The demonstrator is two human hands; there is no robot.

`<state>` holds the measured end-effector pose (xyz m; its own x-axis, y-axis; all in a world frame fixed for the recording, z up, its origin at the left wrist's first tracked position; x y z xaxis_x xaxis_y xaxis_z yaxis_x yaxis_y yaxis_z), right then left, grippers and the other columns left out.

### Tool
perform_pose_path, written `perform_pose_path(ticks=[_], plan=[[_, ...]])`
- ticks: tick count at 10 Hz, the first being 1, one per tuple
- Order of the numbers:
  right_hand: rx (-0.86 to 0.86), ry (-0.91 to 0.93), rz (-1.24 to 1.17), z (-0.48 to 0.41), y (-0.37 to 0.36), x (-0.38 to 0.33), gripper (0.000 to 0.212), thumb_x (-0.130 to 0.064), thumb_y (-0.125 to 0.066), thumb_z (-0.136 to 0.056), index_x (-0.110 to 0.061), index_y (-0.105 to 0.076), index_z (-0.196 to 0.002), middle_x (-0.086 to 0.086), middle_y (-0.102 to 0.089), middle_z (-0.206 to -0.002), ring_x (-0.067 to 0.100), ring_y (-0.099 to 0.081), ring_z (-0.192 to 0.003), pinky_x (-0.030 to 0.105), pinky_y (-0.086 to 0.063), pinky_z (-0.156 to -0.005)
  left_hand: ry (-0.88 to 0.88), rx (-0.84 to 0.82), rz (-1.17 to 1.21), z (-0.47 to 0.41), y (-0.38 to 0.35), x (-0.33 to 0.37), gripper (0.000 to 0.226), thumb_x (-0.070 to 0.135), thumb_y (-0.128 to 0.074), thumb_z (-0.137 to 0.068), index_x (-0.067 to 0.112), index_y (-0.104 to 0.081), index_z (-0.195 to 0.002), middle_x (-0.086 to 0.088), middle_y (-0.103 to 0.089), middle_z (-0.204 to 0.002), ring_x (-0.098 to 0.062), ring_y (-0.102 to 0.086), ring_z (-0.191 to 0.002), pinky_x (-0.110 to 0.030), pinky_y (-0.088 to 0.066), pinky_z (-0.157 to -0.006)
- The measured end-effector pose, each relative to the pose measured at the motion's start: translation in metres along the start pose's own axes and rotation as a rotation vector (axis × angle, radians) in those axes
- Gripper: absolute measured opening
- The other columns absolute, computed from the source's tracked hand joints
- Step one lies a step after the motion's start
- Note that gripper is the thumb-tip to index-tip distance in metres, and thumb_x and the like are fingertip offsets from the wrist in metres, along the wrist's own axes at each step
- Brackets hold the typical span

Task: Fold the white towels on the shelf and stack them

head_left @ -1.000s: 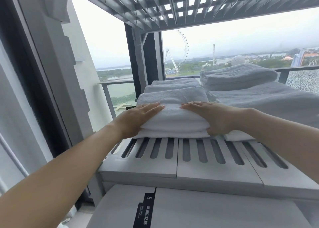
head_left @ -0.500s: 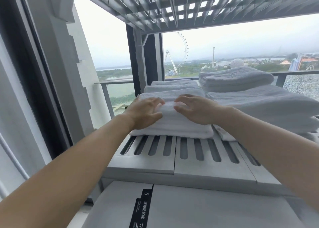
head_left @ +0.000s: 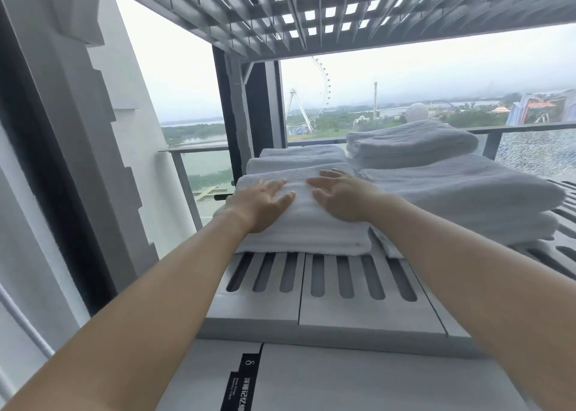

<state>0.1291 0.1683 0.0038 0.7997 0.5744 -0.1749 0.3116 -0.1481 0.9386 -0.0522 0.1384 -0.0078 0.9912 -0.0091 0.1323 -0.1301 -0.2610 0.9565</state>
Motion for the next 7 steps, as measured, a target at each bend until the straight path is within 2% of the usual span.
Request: perform_pose_path(ticks=[1,2,3,4,5,6,7], plan=[[0.256,0.03,0.092,0.02,0.015,-0.012,0.039,-0.039,-0.029,-0.094,-0.017,-0.057,-0.111,0.003,-0.058,-0.115,0.024,-0.054,-0.1,0.035,-0.041,-0.074,0.198,0.078,-0.046,0.014,0.003,0.001,0.068,0.068,-0.011,-0.081,0.039,-0.022,-0.141,-0.002,-0.029,-0.151,-0.029,-0.034,-0.132,-0.05,-0.029,-0.101],[0.348,0.103,0.143,0.042,0.016,-0.022,0.037,-0.036,-0.031,-0.095,-0.012,-0.058,-0.101,0.003,-0.06,-0.097,0.021,-0.051,-0.078,0.031,-0.038,-0.064,0.206,0.155,-0.132,0.03,0.006,0.012,0.063,0.059,-0.01,-0.086,0.032,-0.031,-0.139,-0.002,-0.033,-0.149,-0.029,-0.037,-0.13,-0.057,-0.02,-0.103],[0.342,0.14,0.12,0.067,0.016,-0.026,0.031,-0.031,-0.032,-0.096,-0.009,-0.053,-0.1,0.004,-0.054,-0.093,0.021,-0.051,-0.076,0.03,-0.037,-0.06,0.133,0.233,-0.15,0.057,0.009,0.028,0.06,0.057,-0.014,-0.089,0.026,-0.034,-0.137,-0.005,-0.038,-0.145,-0.028,-0.038,-0.129,-0.053,-0.024,-0.103],[0.296,0.183,0.173,0.094,0.015,-0.027,0.026,-0.025,-0.037,-0.095,-0.009,-0.048,-0.112,0.008,-0.054,-0.106,0.026,-0.056,-0.093,0.037,-0.051,-0.07,0.081,0.23,-0.15,0.089,0.003,0.052,0.064,0.059,-0.019,-0.091,0.023,-0.023,-0.143,-0.002,-0.026,-0.152,-0.023,-0.027,-0.137,-0.056,-0.014,-0.11],[0.224,0.184,0.173,0.125,0.018,-0.02,0.034,-0.024,-0.041,-0.094,-0.009,-0.046,-0.124,0.009,-0.05,-0.122,0.025,-0.054,-0.107,0.034,-0.049,-0.085,0.036,0.211,-0.138,0.124,0.001,0.079,0.062,0.058,-0.023,-0.091,0.026,-0.023,-0.143,-0.001,-0.023,-0.153,-0.02,-0.021,-0.14,-0.056,-0.009,-0.11],[0.262,0.193,0.059,0.164,0.03,-0.013,0.037,-0.026,-0.047,-0.093,-0.012,-0.048,-0.127,0.005,-0.049,-0.13,0.023,-0.053,-0.112,0.031,-0.047,-0.087,-0.02,0.263,-0.098,0.162,0.006,0.107,0.055,0.054,-0.028,-0.091,0.028,-0.031,-0.14,0.0,-0.032,-0.149,-0.019,-0.027,-0.137,-0.056,-0.017,-0.11],[0.302,0.191,-0.055,0.201,0.047,-0.009,0.039,-0.031,-0.053,-0.09,-0.016,-0.049,-0.126,0.003,-0.051,-0.128,0.023,-0.055,-0.109,0.032,-0.046,-0.086,0.001,0.322,0.061,0.197,0.021,0.131,0.052,0.051,-0.033,-0.092,0.025,-0.037,-0.137,0.0,-0.041,-0.142,-0.019,-0.037,-0.13,-0.05,-0.031,-0.105]])
Point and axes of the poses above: each hand's wrist, its own z-axis away from the middle knuckle, its own y-axis out of the back of the hand, x = y × z, the point moved 4 cm from there along -z, towards the middle knuckle
